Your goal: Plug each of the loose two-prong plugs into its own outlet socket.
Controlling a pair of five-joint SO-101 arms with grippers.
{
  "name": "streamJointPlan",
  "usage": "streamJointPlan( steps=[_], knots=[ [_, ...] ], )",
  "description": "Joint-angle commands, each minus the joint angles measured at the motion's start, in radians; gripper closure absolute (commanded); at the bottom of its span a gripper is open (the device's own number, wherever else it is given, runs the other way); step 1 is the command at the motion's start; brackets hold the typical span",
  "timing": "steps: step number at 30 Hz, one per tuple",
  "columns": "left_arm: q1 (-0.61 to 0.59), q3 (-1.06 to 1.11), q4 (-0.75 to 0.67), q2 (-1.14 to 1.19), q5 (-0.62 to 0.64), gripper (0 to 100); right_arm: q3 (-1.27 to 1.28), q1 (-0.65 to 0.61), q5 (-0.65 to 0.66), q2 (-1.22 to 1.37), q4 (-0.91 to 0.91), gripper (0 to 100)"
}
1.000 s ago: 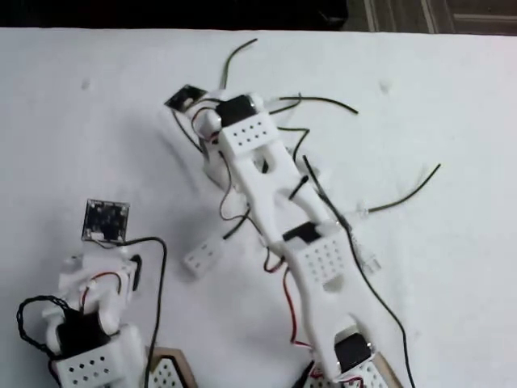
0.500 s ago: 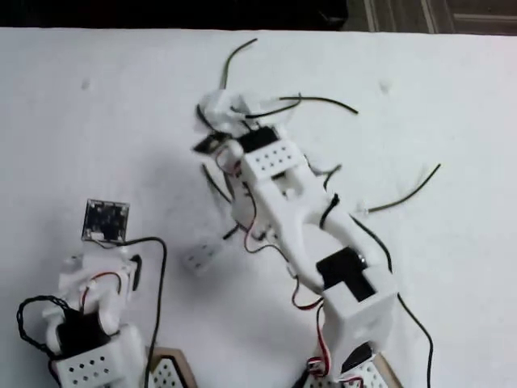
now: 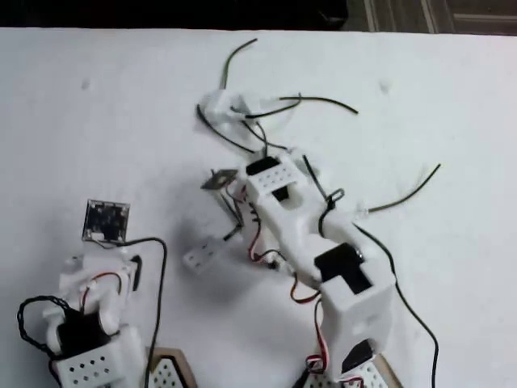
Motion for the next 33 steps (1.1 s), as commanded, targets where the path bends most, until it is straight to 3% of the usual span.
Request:
streamJointPlan(
  steps=[1, 10, 17, 20, 25, 33],
  knots=[
    [-0.007, 0.002, 0.006, -0.002, -0.012, 76, -0.028, -0.005, 0.011, 0.025, 0.001, 98.2],
    [-0.007, 0.002, 0.002, -0.002, -0.012, 76, -0.038, -0.062, -0.003, -0.231, 0.114, 98.2],
    [-0.012, -0.002, 0.002, -0.002, -0.012, 76, -0.031, -0.168, -0.186, -0.581, 0.173, 98.2],
    [-0.065, -0.008, -0.006, -0.002, -0.011, 76, 0.008, -0.219, -0.258, -0.716, 0.153, 98.2],
    [-0.127, -0.014, -0.026, -0.002, -0.003, 76, 0.196, -0.272, -0.381, -0.937, -0.018, 98.2],
    [-0.148, -0.021, -0.034, -0.002, -0.002, 76, 0.730, -0.275, -0.459, -1.313, -0.521, 98.2]
  ],
)
